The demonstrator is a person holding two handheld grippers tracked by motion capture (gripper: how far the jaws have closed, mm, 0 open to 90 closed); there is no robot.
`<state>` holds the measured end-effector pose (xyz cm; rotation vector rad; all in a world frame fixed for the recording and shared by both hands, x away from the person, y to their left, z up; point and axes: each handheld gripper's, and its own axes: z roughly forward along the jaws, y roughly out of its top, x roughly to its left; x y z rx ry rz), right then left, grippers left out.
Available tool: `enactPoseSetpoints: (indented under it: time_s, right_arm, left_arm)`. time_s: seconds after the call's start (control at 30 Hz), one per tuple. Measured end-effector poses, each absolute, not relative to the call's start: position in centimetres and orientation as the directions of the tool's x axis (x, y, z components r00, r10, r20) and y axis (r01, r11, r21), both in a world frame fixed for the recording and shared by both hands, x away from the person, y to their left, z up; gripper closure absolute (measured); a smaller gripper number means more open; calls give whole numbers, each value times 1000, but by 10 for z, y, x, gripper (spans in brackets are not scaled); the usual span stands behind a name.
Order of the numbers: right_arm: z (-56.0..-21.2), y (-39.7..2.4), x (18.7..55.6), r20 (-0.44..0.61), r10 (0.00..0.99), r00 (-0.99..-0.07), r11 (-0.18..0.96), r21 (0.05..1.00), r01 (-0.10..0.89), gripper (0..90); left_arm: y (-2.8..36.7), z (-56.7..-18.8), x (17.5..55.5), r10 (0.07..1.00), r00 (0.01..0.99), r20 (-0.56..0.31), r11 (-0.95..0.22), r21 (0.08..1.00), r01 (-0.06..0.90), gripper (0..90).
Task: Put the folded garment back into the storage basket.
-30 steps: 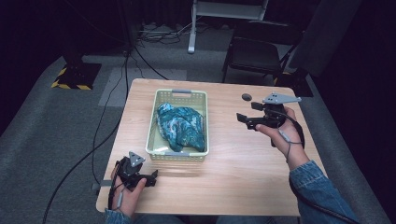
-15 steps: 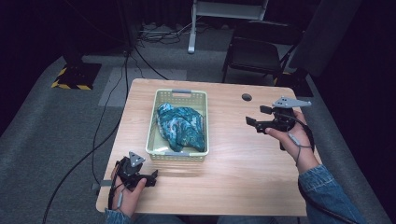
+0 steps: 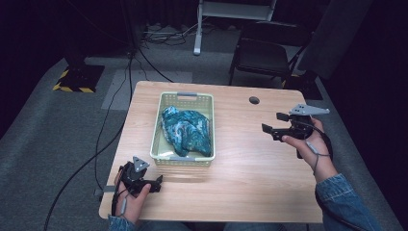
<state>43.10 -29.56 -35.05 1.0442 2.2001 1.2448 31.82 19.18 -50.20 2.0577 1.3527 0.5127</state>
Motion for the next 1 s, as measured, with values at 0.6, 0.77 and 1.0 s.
enactPoseSetpoints:
  time_s: [0.6,0.77,1.0]
  right_arm:
    - [-364,-321,424,18,784,-621,315,851,421,179]
    - [-369,-329,422,9,795,-607,312,852,421,181]
    - [-376,-338,419,5,803,-597,317,844,433,180]
  left_arm:
    - [192,-502,318,916,401,-13,-287,678,677,2]
    - [192,-502,318,916,401,-13,-287,678,677,2]
    - [192,-502,318,916,401,-13,-287,678,677,2]
